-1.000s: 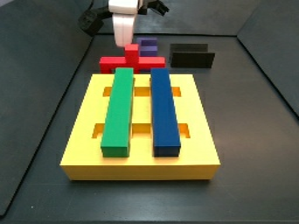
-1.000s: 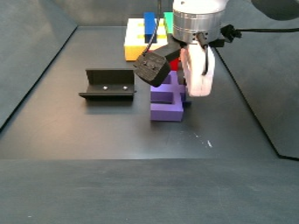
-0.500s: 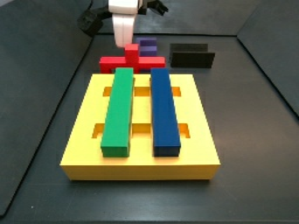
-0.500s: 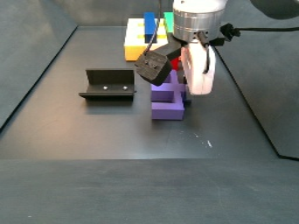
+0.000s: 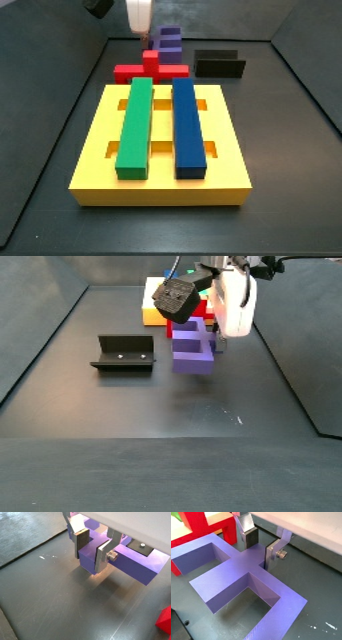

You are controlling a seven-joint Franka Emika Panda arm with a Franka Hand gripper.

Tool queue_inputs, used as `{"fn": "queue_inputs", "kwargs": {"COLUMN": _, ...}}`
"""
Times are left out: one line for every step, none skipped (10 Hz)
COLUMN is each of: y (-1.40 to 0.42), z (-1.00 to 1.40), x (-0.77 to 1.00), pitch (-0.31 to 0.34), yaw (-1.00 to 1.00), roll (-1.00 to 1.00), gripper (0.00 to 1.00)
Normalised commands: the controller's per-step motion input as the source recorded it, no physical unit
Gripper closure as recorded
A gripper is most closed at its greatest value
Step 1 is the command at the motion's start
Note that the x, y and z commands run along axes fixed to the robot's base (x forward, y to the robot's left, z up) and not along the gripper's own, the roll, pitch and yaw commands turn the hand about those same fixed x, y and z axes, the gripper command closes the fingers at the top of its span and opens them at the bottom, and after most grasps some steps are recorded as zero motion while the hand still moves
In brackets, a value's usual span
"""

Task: Pick up the purple object. Move up. Place the purple object on the fixture. Regrasp the purple object. Move to above the board. Insert the purple object.
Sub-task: Place the purple object on the fixture.

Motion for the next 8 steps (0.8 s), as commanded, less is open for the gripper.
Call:
{"fn": "queue_inputs", "kwargs": {"y": -0.09, "z": 0.07, "x": 0.37, "pitch": 0.229, "yaw": 0.49, "roll": -0.43, "gripper": 1.00}}
{"fn": "queue_inputs", "kwargs": {"y": -0.19, "z": 0.31, "x": 0.29, "pitch": 0.289, "yaw": 0.57, "roll": -0.36, "gripper": 1.00}}
{"fn": "queue_inputs", "kwargs": {"y": -0.22, "z": 0.41, "x": 0.17, "pitch": 0.194, "yaw": 0.63, "roll": -0.37, "gripper": 1.00}}
{"fn": "queue_inputs", "kwargs": {"y": -0.22, "z": 0.43, "x": 0.18, "pitch": 0.200, "yaw": 0.62, "roll": -0.37, "gripper": 1.00}}
{"fn": "queue_inputs", "kwargs": {"y": -0.22, "z": 0.42, "x": 0.18, "pitch": 0.200, "yaw": 0.63, "roll": -0.37, "gripper": 1.00}}
{"fn": "queue_inputs", "kwargs": {"y": -0.23, "z": 0.41, "x": 0.20, "pitch": 0.211, "yaw": 0.62, "roll": -0.38, "gripper": 1.00}}
{"fn": "queue_inputs", "kwargs": {"y": -0.23, "z": 0.28, "x": 0.34, "pitch": 0.289, "yaw": 0.56, "roll": -0.32, "gripper": 1.00}}
{"fn": "queue_inputs", "kwargs": {"y": -0.25, "z": 0.22, "x": 0.31, "pitch": 0.297, "yaw": 0.59, "roll": -0.35, "gripper": 1.00}}
